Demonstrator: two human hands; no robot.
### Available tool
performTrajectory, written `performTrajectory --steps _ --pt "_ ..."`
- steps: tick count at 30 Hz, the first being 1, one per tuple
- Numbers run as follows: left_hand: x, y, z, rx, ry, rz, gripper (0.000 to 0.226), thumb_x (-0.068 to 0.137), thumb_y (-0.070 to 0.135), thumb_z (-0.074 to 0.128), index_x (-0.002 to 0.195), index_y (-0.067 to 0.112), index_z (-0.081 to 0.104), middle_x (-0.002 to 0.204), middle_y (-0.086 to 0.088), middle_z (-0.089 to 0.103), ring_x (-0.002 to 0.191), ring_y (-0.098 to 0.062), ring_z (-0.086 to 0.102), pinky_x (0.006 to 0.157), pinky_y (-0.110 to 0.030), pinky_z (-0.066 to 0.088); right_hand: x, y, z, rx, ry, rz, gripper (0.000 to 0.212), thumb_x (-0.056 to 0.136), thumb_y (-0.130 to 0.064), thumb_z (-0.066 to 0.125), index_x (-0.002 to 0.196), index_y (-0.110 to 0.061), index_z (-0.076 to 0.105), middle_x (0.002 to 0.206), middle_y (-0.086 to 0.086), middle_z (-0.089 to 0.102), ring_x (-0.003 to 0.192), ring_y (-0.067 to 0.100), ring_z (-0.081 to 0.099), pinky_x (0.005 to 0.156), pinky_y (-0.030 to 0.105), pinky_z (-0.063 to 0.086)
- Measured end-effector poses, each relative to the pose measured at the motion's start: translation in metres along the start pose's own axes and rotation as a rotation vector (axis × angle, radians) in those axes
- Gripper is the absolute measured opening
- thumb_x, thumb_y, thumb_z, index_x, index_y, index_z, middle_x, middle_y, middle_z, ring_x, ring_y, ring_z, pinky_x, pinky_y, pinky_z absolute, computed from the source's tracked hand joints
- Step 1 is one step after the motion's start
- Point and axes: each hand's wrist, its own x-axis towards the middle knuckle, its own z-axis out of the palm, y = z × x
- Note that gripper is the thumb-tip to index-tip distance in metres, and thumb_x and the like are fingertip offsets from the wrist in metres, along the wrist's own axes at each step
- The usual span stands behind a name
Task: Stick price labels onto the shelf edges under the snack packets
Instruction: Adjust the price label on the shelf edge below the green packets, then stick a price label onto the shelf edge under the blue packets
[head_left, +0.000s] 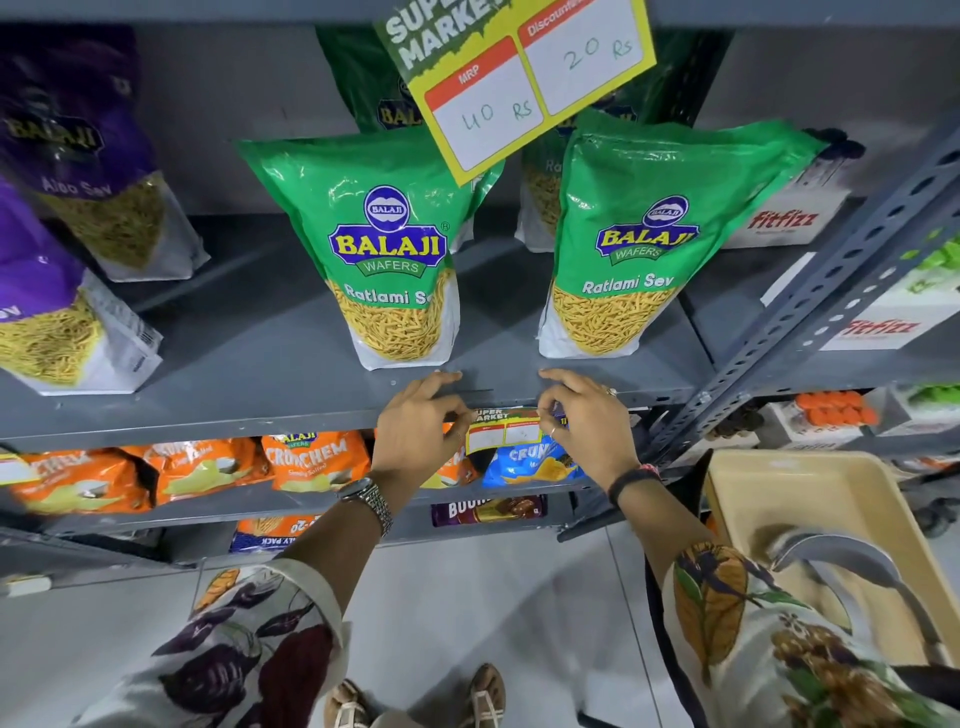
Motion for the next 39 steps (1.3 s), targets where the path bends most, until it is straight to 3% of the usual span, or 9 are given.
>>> performTrajectory --steps 7,12,14,19,22,25,29,34,39 --pt "0.009 0.008 -0.002 0.025 0.003 -0.086 0.016 0.076 0.033 0.071 0.065 0.021 0.07 0.113 0.004 0.064 0.098 -0.018 0.06 0.067 -0.031 0.051 0.004 -0.004 0.003 -0.018 0.059 0.031 0.021 0.064 -0.005 0.078 0.068 -0.018 0.061 0.11 -0.001 0.07 0.084 0.02 0.066 0.07 0.033 0.051" --pt "0.012 0.012 -0.003 0.044 0.024 -0.111 0.034 0.072 0.04 0.077 0.056 0.017 0.058 0.1 0.002 0.063 0.089 -0.018 0.061 0.059 -0.029 0.048 0.003 -0.008 0.008 -0.047 0.127 0.038 0.028 0.073 -0.036 0.078 0.078 -0.016 0.06 0.102 0.0 0.07 0.082 0.022 0.063 0.066 0.033 0.05" --pt "0.014 0.013 -0.004 0.072 0.017 -0.098 0.036 0.073 0.045 0.076 0.059 0.017 0.057 0.093 0.001 0.061 0.083 -0.018 0.06 0.055 -0.028 0.046 0.005 -0.011 0.01 -0.045 0.144 0.057 0.03 0.073 -0.038 0.078 0.08 -0.016 0.059 0.092 0.001 0.068 0.078 0.023 0.062 0.062 0.033 0.049" --pt "0.018 0.01 -0.011 0.048 -0.033 -0.029 0.024 0.081 0.036 0.07 0.076 0.018 0.056 0.086 0.0 0.056 0.076 -0.019 0.055 0.049 -0.02 0.027 0.003 -0.012 0.006 -0.057 0.13 0.051 0.025 0.075 -0.023 0.078 0.088 -0.016 0.058 0.082 0.002 0.067 0.07 0.027 0.062 0.056 0.032 0.046" --pt "0.018 0.006 -0.019 0.009 -0.102 -0.002 0.014 0.085 0.022 0.066 0.092 0.017 0.054 0.095 -0.002 0.058 0.083 -0.023 0.058 0.056 -0.026 0.034 0.002 -0.013 0.001 -0.054 0.079 0.101 0.027 0.078 -0.004 0.071 0.097 -0.016 0.057 0.088 0.003 0.07 0.076 0.028 0.064 0.059 0.036 0.05" --pt "0.019 0.01 -0.03 -0.034 -0.171 -0.055 0.022 0.088 0.01 0.056 0.108 0.016 0.05 0.106 -0.006 0.064 0.088 -0.028 0.062 0.063 -0.034 0.046 0.004 -0.016 -0.016 -0.022 0.075 0.204 0.037 0.077 0.006 0.062 0.104 -0.018 0.054 0.083 0.006 0.072 0.074 0.031 0.065 0.06 0.037 0.052" --pt "0.03 0.023 -0.078 -0.194 0.044 -0.083 0.024 0.091 0.024 0.056 0.115 0.024 0.055 0.11 0.004 0.069 0.098 -0.018 0.065 0.074 -0.035 0.053 0.009 -0.038 -0.078 0.077 0.385 0.131 0.021 0.083 -0.011 0.065 0.102 -0.017 0.057 0.096 0.009 0.068 0.075 0.032 0.063 0.058 0.033 0.046" --pt "0.056 0.065 -0.169 -0.392 0.374 0.018 0.026 0.097 0.041 0.043 0.109 0.024 0.059 0.096 0.013 0.071 0.09 -0.004 0.066 0.072 -0.025 0.049 0.034 -0.088 -0.177 0.224 0.835 -0.062 0.016 0.084 -0.011 0.065 0.099 -0.009 0.063 0.1 0.004 0.068 0.092 0.019 0.053 0.076 0.025 0.039" --pt "0.069 0.105 -0.224 -0.347 0.52 0.031 0.028 0.096 0.049 0.042 0.098 0.027 0.059 0.085 0.015 0.065 0.081 -0.006 0.061 0.066 -0.026 0.041 0.07 -0.129 -0.232 0.224 0.894 -0.253 0.024 0.086 -0.01 0.065 0.11 -0.006 0.063 0.109 0.008 0.068 0.101 0.019 0.055 0.09 0.024 0.039"
